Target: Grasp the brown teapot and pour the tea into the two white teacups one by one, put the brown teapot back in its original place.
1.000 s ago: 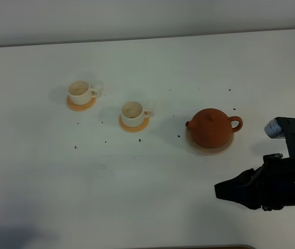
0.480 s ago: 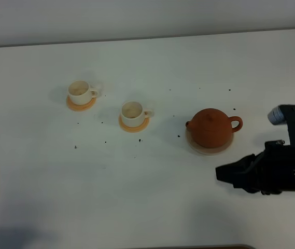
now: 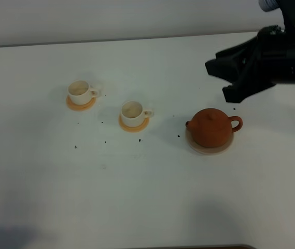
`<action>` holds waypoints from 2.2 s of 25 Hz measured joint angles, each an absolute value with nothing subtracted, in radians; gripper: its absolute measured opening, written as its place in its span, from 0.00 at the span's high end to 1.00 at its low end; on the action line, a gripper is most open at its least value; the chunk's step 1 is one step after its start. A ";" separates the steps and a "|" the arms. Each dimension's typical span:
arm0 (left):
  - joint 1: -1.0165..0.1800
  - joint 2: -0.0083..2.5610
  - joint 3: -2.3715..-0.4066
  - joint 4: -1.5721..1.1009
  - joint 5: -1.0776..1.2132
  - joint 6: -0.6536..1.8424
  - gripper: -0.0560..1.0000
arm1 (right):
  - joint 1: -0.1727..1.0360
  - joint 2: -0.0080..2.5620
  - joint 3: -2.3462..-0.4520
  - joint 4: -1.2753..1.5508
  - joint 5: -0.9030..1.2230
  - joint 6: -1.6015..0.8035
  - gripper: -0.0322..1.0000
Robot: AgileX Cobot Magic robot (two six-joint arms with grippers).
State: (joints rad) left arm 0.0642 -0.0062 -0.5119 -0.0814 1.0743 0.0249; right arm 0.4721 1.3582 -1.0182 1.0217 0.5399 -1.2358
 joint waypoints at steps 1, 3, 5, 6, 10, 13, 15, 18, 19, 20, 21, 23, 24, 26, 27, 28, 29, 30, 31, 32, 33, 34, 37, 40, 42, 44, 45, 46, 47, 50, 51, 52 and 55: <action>0.064 -0.006 -0.512 -0.081 1.074 0.025 0.71 | 0.472 1.382 -1.062 0.967 0.540 -1.237 0.74; 0.064 -0.006 -0.512 -0.081 1.074 0.025 0.71 | 0.472 1.447 -1.139 0.852 0.553 -1.237 0.74; 0.064 -0.006 -0.512 -0.081 1.074 0.025 0.71 | 0.472 1.514 -1.212 0.750 0.596 -1.223 0.74; 0.064 -0.006 -0.512 -0.081 1.074 0.025 0.71 | 0.472 1.551 -1.250 0.695 0.633 -1.219 0.74; 0.064 -0.006 -0.512 -0.081 1.074 0.025 0.71 | 0.472 1.677 -1.399 0.471 0.835 -1.171 0.74; 0.064 -0.006 -0.512 -0.081 1.074 0.025 0.71 | 0.472 1.762 -1.521 0.330 1.000 -1.135 0.74; 0.064 -0.006 -0.512 -0.081 1.074 0.025 0.71 | 0.472 1.817 -1.608 0.275 1.093 -1.122 0.74; 0.064 -0.006 -0.512 -0.081 1.074 0.025 0.71 | 0.472 1.899 -1.717 0.233 1.191 -1.118 0.74; 0.064 -0.006 -0.512 -0.081 1.074 0.025 0.71 | 0.473 1.926 -1.745 0.232 1.200 -1.118 0.74; 0.064 -0.006 -0.512 -0.081 1.074 0.025 0.71 | 0.476 1.949 -1.771 0.229 1.204 -1.119 0.74; 0.064 -0.006 -0.512 -0.081 1.074 0.025 0.71 | 0.482 1.969 -1.789 0.221 1.204 -1.128 0.74; 0.064 -0.006 -0.512 -0.081 1.074 0.025 0.71 | 0.499 1.998 -1.801 0.197 1.207 -1.179 0.74; 0.064 -0.006 -0.512 -0.081 1.074 0.025 0.71 | 0.510 2.010 -1.801 0.178 1.208 -1.208 0.74; 0.064 -0.006 -0.512 -0.081 1.074 0.025 0.71 | 0.529 2.026 -1.801 0.148 1.211 -1.273 0.74; 0.064 -0.006 -0.512 -0.081 1.074 0.025 0.71 | 0.537 2.031 -1.801 0.136 1.211 -1.294 0.74; 0.064 -0.006 -0.512 -0.081 1.074 0.025 0.71 | 0.543 2.034 -1.802 0.133 1.211 -1.305 0.74; 0.064 -0.006 -0.512 -0.081 1.074 0.025 0.71 | 0.549 2.036 -1.803 0.126 1.210 -1.315 0.74; 0.064 -0.006 -0.512 -0.081 1.074 0.025 0.71 | 0.554 2.037 -1.803 0.116 1.211 -1.324 0.74; 0.064 -0.006 -0.512 -0.081 1.074 0.025 0.71 | 0.557 2.037 -1.798 0.105 1.210 -1.332 0.74; 0.064 -0.006 -0.512 -0.081 1.074 0.025 0.71 | 0.559 2.037 -1.787 0.096 1.211 -1.340 0.74; 0.064 -0.006 -0.512 -0.081 1.074 0.025 0.71 | 0.562 2.037 -1.771 0.088 1.211 -1.343 0.74; 0.064 -0.006 -0.512 -0.081 1.074 0.025 0.71 | 0.562 2.037 -1.756 0.084 1.211 -1.342 0.74; 0.064 -0.006 -0.512 -0.081 1.074 0.025 0.71 | 0.562 2.039 -1.716 0.072 1.214 -1.320 0.74; 0.064 -0.006 -0.512 -0.081 1.074 0.024 0.71 | 0.562 2.039 -1.689 0.071 1.214 -1.300 0.74; 0.064 -0.006 -0.512 -0.081 1.074 0.024 0.71 | 0.562 2.039 -1.668 0.079 1.214 -1.292 0.73; 0.064 -0.006 -0.512 -0.081 1.074 0.024 0.71 | 0.562 2.039 -1.649 0.082 1.214 -1.285 0.72; 0.064 -0.006 -0.512 -0.081 1.074 0.024 0.71 | 0.562 2.039 -1.639 0.085 1.213 -1.279 0.71; 0.064 -0.006 -0.512 -0.081 1.074 0.024 0.71 | 0.562 2.039 -1.628 0.087 1.204 -1.273 0.69; 0.064 -0.006 -0.512 -0.081 1.074 0.024 0.71 | 0.562 2.039 -1.616 0.088 1.185 -1.265 0.68; 0.064 -0.006 -0.512 -0.081 1.074 0.024 0.71 | 0.563 2.042 -1.584 0.085 1.131 -1.254 0.63; 0.064 -0.006 -0.512 -0.081 1.074 0.024 0.71 | 0.563 2.046 -1.582 0.083 1.113 -1.253 0.62; 0.064 -0.006 -0.512 -0.081 1.074 0.024 0.71 | 0.563 2.050 -1.580 0.081 1.093 -1.253 0.62; 0.064 -0.006 -0.512 -0.081 1.074 0.024 0.71 | 0.563 2.069 -1.579 0.064 1.056 -1.252 0.61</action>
